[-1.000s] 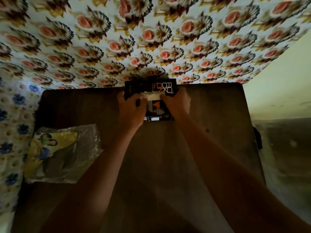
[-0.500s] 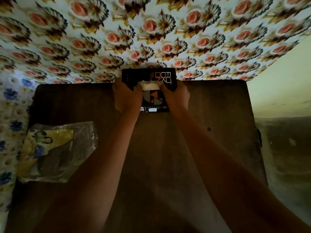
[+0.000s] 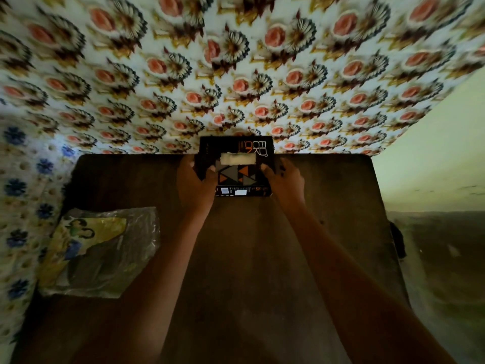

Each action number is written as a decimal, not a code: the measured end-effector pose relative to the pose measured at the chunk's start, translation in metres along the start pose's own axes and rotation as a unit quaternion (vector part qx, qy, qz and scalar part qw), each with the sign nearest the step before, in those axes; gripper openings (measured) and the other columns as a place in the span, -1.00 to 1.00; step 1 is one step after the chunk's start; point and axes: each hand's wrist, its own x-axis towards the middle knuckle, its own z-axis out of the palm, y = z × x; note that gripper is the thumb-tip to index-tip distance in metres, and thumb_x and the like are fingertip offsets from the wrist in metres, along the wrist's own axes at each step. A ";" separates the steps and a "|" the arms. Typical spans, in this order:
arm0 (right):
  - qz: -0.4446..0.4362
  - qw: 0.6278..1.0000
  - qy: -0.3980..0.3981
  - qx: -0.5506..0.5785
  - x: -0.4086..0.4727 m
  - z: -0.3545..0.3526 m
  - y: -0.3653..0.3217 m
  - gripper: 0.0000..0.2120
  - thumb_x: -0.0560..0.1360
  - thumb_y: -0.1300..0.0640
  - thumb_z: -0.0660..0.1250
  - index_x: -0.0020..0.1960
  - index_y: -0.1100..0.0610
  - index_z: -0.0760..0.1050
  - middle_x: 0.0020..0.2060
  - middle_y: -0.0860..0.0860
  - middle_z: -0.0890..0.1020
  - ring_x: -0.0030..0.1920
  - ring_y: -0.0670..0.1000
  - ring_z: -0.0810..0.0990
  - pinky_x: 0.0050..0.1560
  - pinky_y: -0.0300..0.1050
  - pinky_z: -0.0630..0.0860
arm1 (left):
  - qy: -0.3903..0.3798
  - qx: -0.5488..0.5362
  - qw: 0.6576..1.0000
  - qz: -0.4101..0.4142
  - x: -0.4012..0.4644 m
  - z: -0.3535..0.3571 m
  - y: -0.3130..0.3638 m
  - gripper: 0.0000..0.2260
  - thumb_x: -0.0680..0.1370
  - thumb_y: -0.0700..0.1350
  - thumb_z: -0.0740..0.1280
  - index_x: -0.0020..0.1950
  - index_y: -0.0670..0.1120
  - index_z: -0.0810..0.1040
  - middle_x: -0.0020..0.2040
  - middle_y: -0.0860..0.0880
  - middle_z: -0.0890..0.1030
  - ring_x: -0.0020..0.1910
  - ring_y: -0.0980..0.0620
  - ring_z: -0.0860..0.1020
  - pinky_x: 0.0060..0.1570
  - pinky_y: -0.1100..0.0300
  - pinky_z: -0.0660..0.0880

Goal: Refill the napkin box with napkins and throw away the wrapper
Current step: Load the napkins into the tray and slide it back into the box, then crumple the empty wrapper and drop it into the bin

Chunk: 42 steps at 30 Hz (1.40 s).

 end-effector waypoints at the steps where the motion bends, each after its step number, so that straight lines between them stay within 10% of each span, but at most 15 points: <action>1: 0.001 1.000 -0.003 -0.016 -0.008 -0.001 0.001 -0.33 0.47 -0.24 0.41 0.46 0.06 0.39 0.28 -0.02 0.61 0.24 0.02 0.63 0.15 0.03 0.65 | 0.003 0.002 1.000 0.001 -0.009 -0.008 -0.002 -0.51 0.60 -0.02 0.37 0.49 -0.05 0.34 0.41 -0.02 0.47 0.38 0.03 0.45 0.30 0.12 0.45; 9: 0.070 0.995 -0.043 -0.064 -0.098 0.025 0.015 -0.90 0.58 -0.01 0.36 -0.01 0.01 0.52 -0.26 -0.05 0.58 -0.36 -0.17 0.52 -0.47 -0.41 0.43 | 0.004 0.018 0.999 0.046 -0.069 -0.076 -0.062 -0.60 0.60 -0.08 0.36 0.42 -0.09 0.42 0.37 -0.08 0.53 0.34 -0.01 0.51 0.29 0.01 0.52; 13: 0.065 0.996 -0.043 -0.038 -0.137 0.067 0.020 -0.81 0.59 -0.01 0.36 0.10 0.08 0.52 -0.18 -0.02 0.61 -0.32 -0.16 0.55 -0.45 -0.36 0.41 | -0.002 0.077 0.994 0.083 -0.077 -0.126 -0.101 -0.65 0.63 -0.09 0.30 0.42 -0.07 0.43 0.33 0.00 0.50 0.20 0.32 0.48 0.11 0.26 0.57; 16: 0.081 0.995 -0.065 -0.009 -0.163 0.103 0.011 -0.88 0.57 0.01 0.40 0.01 0.06 0.58 -0.18 -0.06 0.64 -0.29 -0.19 0.58 -0.49 -0.45 0.40 | 0.015 0.147 0.982 0.119 -0.071 -0.160 -0.137 -0.66 0.60 -0.09 0.33 0.37 -0.08 0.46 0.33 -0.08 0.50 0.31 0.03 0.47 0.24 0.16 0.48; 22: 0.063 0.991 -0.115 -0.005 -0.189 0.176 -0.007 -0.87 0.56 0.06 0.41 0.10 -0.07 0.56 -0.02 -0.08 0.66 -0.09 -0.18 0.62 -0.23 -0.39 0.45 | 0.102 0.289 0.951 0.031 -0.059 -0.219 -0.193 -0.55 0.48 -0.04 0.44 0.33 -0.14 0.50 0.46 -0.27 0.35 0.46 -0.29 0.30 0.37 -0.25 0.36; 29: -0.018 0.990 -0.132 -0.045 -0.181 0.235 -0.034 -0.53 0.57 0.06 0.38 0.45 -0.01 0.39 0.16 -0.05 0.63 0.10 -0.09 0.64 -0.11 -0.37 0.49 | 0.009 0.302 0.940 -0.157 -0.052 -0.248 -0.235 -0.24 0.46 0.03 0.48 0.57 -0.05 0.20 0.60 -0.26 0.09 0.55 -0.35 0.12 0.41 -0.35 0.17; 35: -0.104 0.964 -0.142 -0.201 -0.175 0.255 -0.044 -0.78 0.60 0.27 0.27 0.16 0.18 0.63 -0.06 0.07 0.72 -0.16 0.00 0.68 -0.17 -0.16 0.58 | -0.003 0.136 0.991 -0.001 -0.039 -0.258 -0.235 -0.22 0.40 -0.14 0.56 0.55 -0.10 0.28 0.42 -0.23 0.43 0.41 -0.13 0.42 0.31 0.09 0.41; 39: -0.176 0.911 -0.229 -0.296 -0.186 0.263 -0.030 -0.72 0.59 0.27 0.25 0.22 0.13 0.61 0.10 0.11 0.68 0.08 0.08 0.67 0.18 0.06 0.60 | -0.172 0.148 0.973 0.028 -0.037 -0.251 -0.215 0.01 0.39 -0.18 0.57 0.58 0.33 0.00 0.53 -0.16 0.25 0.44 -0.13 0.39 0.11 0.24 0.47; 42: -0.211 0.878 -0.284 -0.324 -0.189 0.262 -0.029 -0.66 0.59 0.26 0.27 0.33 0.07 0.55 0.22 0.09 0.62 0.24 0.08 0.57 0.39 0.20 0.41 | -0.254 0.221 0.941 0.032 -0.031 -0.240 -0.208 -0.19 0.46 -0.12 0.53 0.56 0.28 0.17 0.48 -0.18 0.30 0.38 -0.15 0.47 0.09 0.19 0.52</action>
